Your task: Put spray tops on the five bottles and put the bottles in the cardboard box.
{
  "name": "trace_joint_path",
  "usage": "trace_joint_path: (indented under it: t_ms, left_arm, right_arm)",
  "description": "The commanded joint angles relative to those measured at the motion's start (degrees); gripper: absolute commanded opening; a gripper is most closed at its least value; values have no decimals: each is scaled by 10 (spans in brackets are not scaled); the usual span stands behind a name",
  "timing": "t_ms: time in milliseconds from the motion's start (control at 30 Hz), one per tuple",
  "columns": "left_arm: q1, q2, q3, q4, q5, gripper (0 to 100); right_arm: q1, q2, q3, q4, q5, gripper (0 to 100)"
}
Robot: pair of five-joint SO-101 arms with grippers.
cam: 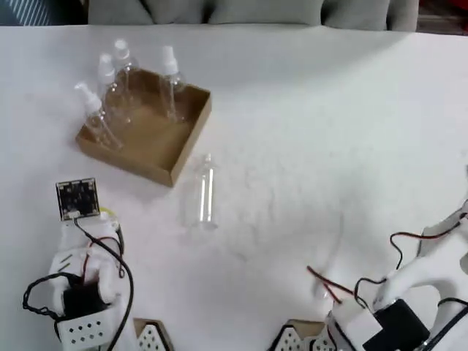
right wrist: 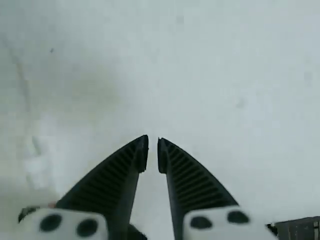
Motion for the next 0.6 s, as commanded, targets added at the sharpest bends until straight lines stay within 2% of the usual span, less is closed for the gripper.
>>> trace_joint_path:
  t_ms: [0, 67, 233, 300, 400, 567]
  left_arm:
    - [3, 0, -1, 4, -4, 27]
    - [3, 0, -1, 4, -4, 27]
    - [3, 0, -1, 5, -4, 27]
    - [3, 0, -1, 5, -4, 27]
    - [3, 0, -1, 5, -4, 27]
    - [3, 0, -1, 5, -4, 27]
  right_arm:
    - [-15, 0, -26, 76, 81, 17]
    - [-15, 0, -26, 97, 177, 17]
    - [-15, 6, -13, 124, 509, 17]
    - [-19, 5, 6, 124, 595, 21]
    - [-59, 1, 26, 122, 624, 21]
    - [-156, 4, 29, 46, 627, 22]
